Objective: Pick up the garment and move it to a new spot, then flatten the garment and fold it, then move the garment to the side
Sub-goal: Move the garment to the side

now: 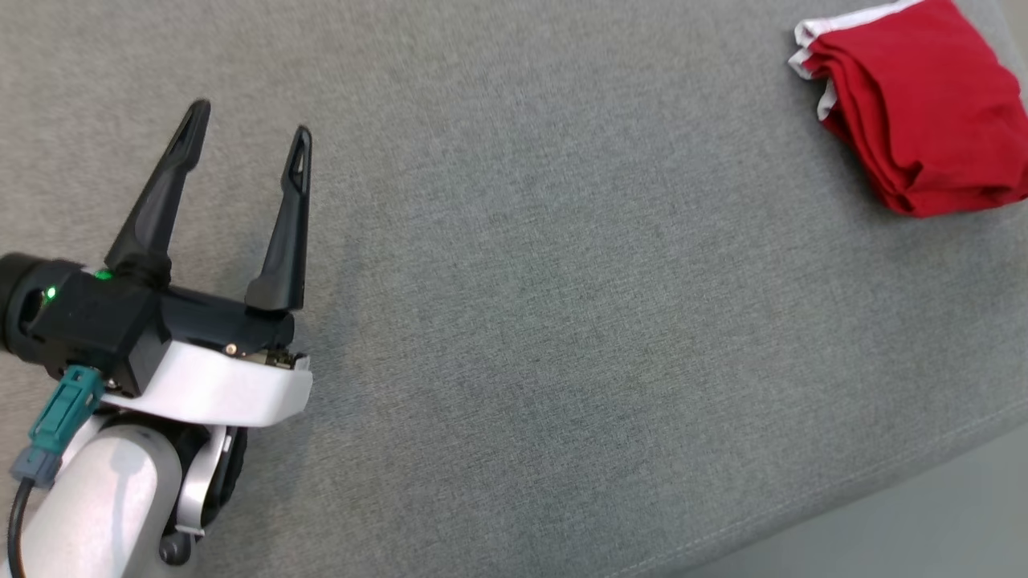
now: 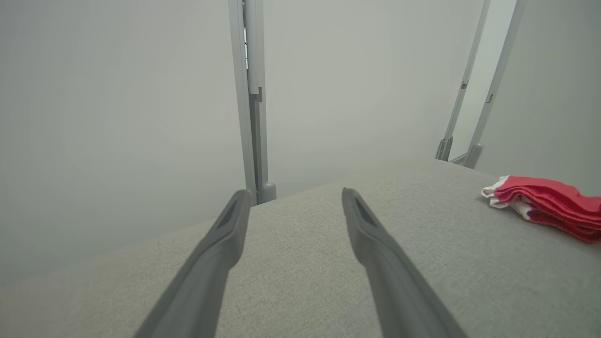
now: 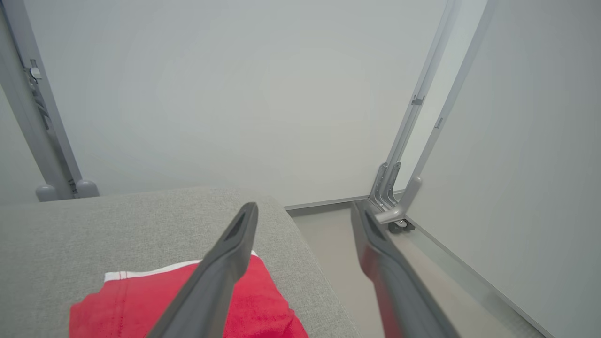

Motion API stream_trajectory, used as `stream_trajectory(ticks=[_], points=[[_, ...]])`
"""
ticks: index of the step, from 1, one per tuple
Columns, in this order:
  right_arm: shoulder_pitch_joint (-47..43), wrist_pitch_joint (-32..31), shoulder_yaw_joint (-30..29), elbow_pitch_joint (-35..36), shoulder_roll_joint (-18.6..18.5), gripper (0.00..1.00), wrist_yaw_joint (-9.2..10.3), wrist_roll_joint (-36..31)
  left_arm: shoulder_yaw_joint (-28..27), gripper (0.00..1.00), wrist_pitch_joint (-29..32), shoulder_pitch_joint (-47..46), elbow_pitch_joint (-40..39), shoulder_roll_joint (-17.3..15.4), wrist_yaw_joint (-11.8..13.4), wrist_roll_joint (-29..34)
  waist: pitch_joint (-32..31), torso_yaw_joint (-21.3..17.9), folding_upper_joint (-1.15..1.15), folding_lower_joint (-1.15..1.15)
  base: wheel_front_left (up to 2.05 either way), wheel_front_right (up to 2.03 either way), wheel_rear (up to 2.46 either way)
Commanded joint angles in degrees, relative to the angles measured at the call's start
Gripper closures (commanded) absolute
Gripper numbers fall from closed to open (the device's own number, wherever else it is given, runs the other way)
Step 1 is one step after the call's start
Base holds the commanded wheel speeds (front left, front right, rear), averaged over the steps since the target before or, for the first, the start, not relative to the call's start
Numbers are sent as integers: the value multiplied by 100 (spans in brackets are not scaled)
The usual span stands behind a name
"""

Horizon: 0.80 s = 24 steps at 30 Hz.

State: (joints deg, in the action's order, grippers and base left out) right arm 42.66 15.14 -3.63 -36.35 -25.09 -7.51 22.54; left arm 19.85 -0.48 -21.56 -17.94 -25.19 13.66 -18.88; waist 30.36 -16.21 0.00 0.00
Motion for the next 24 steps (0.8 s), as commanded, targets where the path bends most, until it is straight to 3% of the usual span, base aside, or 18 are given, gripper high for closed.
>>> stream_trajectory(ticks=[1,6,13,20,24], points=[[-229,10,-179,288,136,0,4,-113,-60,0,-70,145,53,13,69,-63,-305,114,0,0,0,0,0],[-996,9,-459,1274,747,0,4,-401,-187,0,-272,525,220,125,220,-245,-717,367,0,0,0,0,0],[-1947,-285,-256,2395,1468,0,4,-597,-336,0,-551,1020,407,273,412,-464,-1175,806,0,0,0,0,0],[-2595,-694,50,3209,1815,0,4,-821,-516,0,-821,1339,626,418,520,-686,-1553,1254,0,0,0,0,0],[-2879,-906,109,3461,1894,0,4,-898,-579,0,-917,1514,804,422,452,-822,-1798,1448,0,0,0,0,0]])
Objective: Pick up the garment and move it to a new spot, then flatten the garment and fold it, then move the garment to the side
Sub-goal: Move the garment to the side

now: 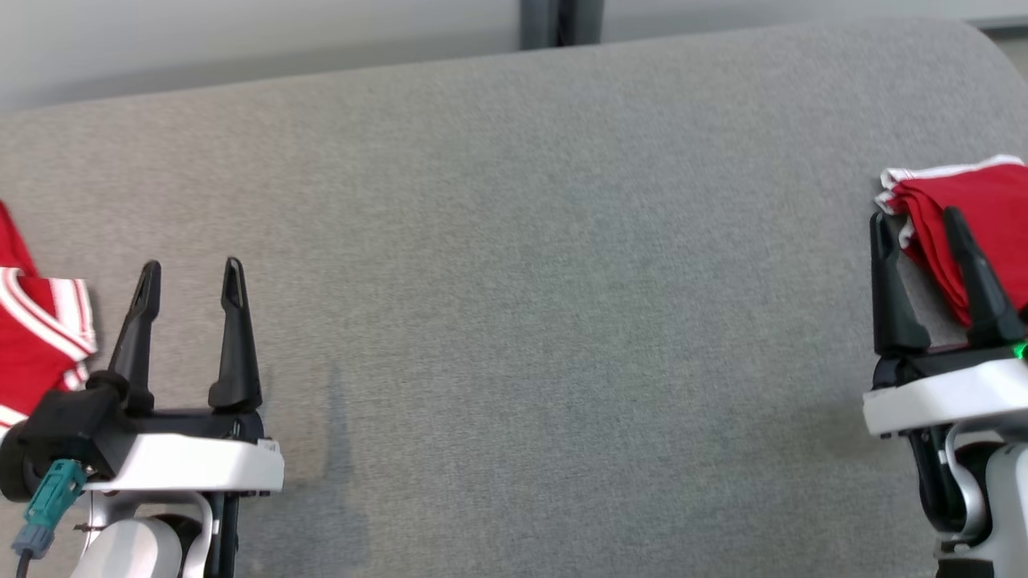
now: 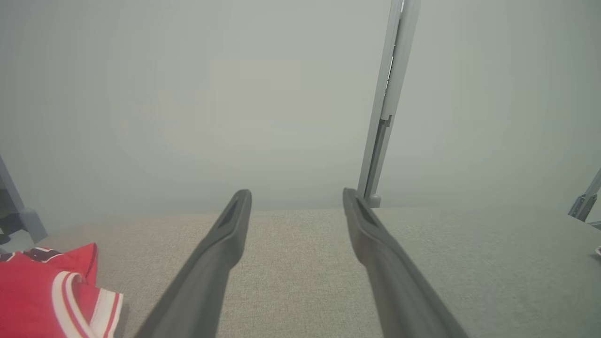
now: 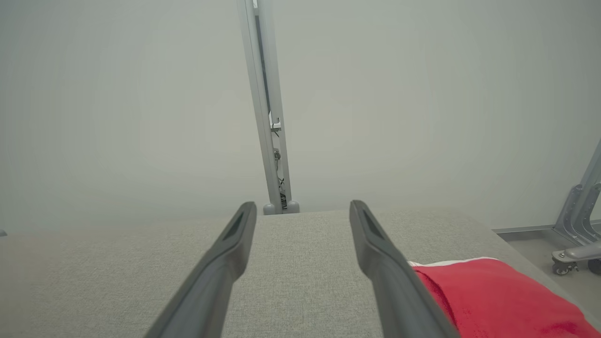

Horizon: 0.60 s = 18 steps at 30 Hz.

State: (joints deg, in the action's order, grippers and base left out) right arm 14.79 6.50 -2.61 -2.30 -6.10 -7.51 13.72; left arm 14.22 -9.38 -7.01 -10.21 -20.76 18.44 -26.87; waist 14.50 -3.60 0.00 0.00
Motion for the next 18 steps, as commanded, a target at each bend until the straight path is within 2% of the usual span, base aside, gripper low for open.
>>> stream_trajectory(ticks=[1,8,18], points=[[-163,-97,31,104,5,0,4,-46,-26,0,-36,106,86,-37,-38,-49,-269,220,0,0,0,0,0],[-670,-326,84,310,64,0,4,-110,87,0,-66,380,348,-94,-218,-141,-650,305,0,0,0,0,0],[-1297,-623,-4,563,68,0,4,-172,172,0,98,789,436,-176,-161,-198,-1100,295,0,0,0,0,0]])
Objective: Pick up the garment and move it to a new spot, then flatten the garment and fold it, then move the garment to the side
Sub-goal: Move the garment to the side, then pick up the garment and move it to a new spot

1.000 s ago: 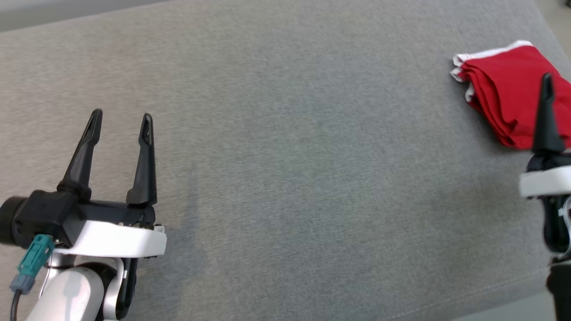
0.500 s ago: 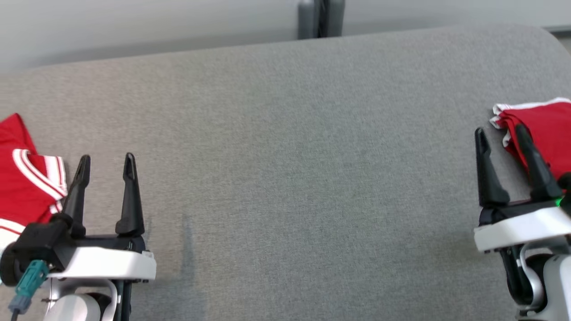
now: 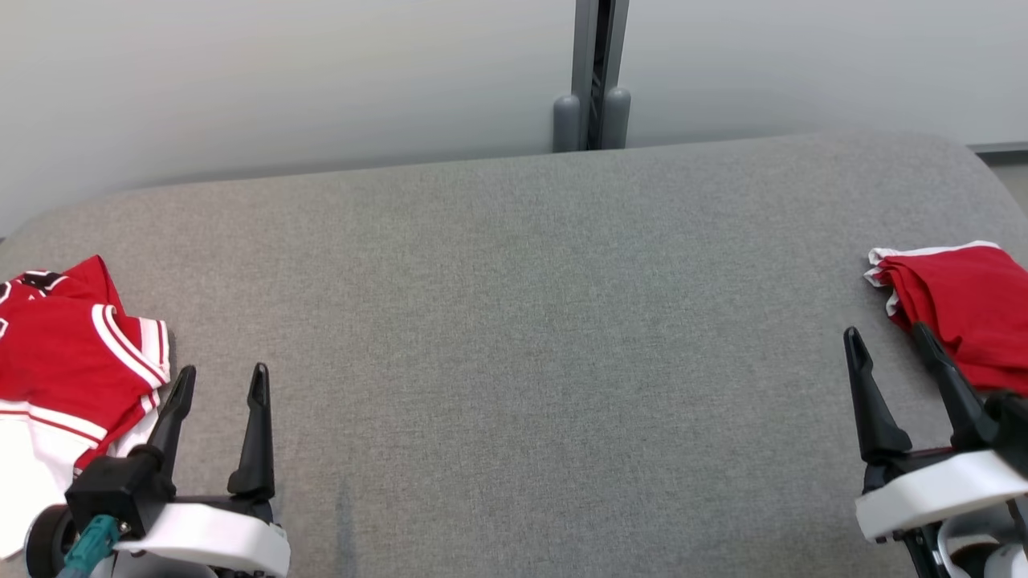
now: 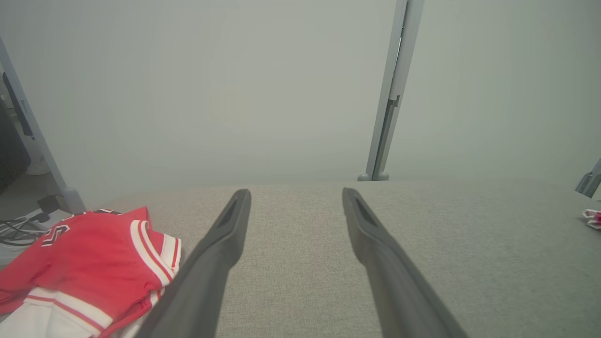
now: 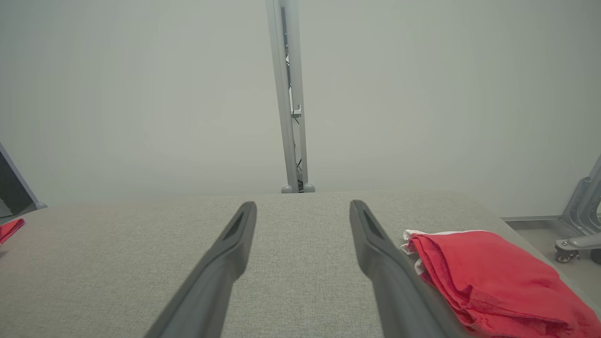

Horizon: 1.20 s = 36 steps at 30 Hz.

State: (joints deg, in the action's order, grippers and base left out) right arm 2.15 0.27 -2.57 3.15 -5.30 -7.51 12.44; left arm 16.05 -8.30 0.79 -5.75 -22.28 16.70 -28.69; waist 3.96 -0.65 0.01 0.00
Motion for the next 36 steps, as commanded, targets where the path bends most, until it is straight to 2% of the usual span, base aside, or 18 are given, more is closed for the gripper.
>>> stream_trajectory(ticks=[1,15,36], points=[[-91,-25,-18,70,-8,0,4,-55,9,0,-2,61,-26,-22,35,-16,-86,4,-1,0,0,0,0],[-609,-375,-49,612,42,0,4,-105,102,0,201,393,-205,-61,220,-4,-407,48,-1,0,0,0,0],[-689,-337,-218,660,165,0,4,-65,181,0,324,239,-323,-116,276,14,-324,74,-1,0,0,0,0]])
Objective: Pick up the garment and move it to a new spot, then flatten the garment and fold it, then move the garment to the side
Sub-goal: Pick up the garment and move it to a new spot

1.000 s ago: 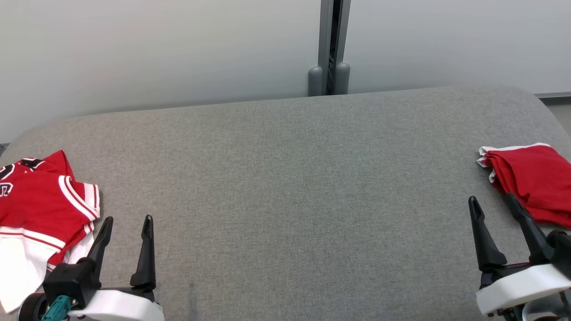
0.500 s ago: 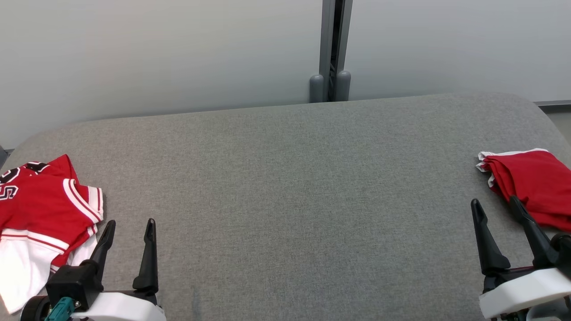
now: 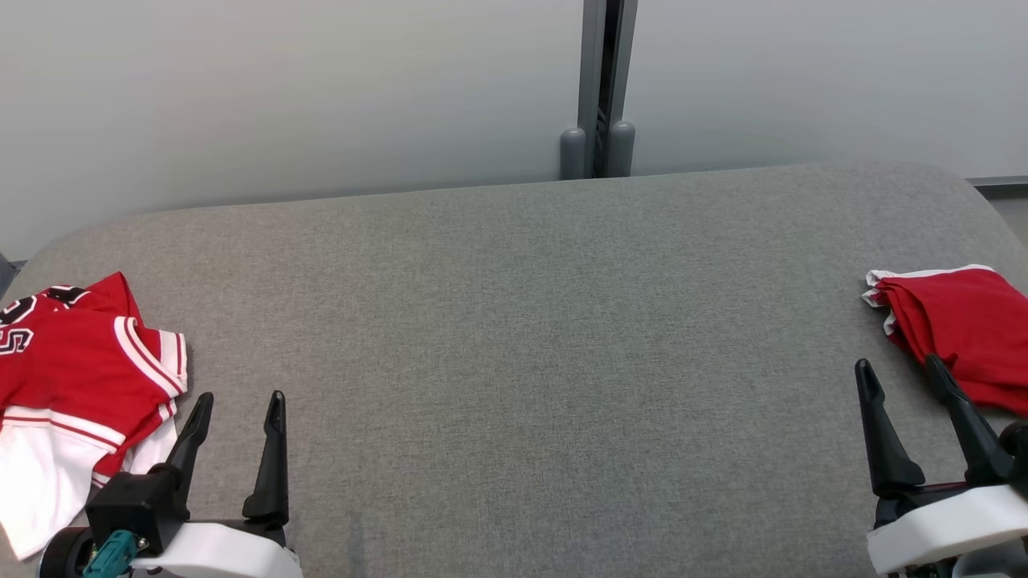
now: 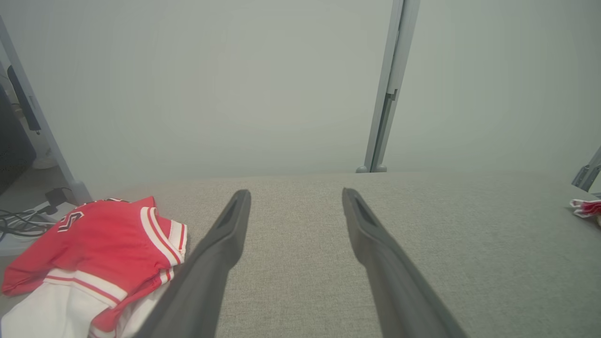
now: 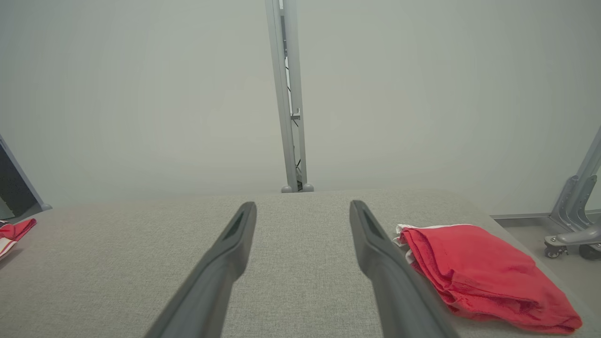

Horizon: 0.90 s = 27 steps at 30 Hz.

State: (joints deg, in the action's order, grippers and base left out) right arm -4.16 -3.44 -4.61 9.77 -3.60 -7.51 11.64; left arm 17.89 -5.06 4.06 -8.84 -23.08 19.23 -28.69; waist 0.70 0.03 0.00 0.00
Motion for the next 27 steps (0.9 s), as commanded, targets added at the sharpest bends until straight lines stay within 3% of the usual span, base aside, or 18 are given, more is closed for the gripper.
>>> stream_trajectory(ticks=[1,10,22,27], points=[[-61,39,-24,-1,-3,0,4,14,1,0,2,-100,-14,-35,21,13,5,17,0,0,0,0,0],[-109,63,-190,81,19,0,4,-25,28,0,-57,-262,4,34,-7,-7,9,358,0,0,0,0,0],[24,-56,178,468,44,0,4,17,-53,0,-435,-746,285,237,-162,-142,181,1931,0,0,0,0,0],[80,-107,281,468,44,0,4,24,-91,0,-559,-822,432,296,-214,-215,195,2413,0,0,0,0,0]])
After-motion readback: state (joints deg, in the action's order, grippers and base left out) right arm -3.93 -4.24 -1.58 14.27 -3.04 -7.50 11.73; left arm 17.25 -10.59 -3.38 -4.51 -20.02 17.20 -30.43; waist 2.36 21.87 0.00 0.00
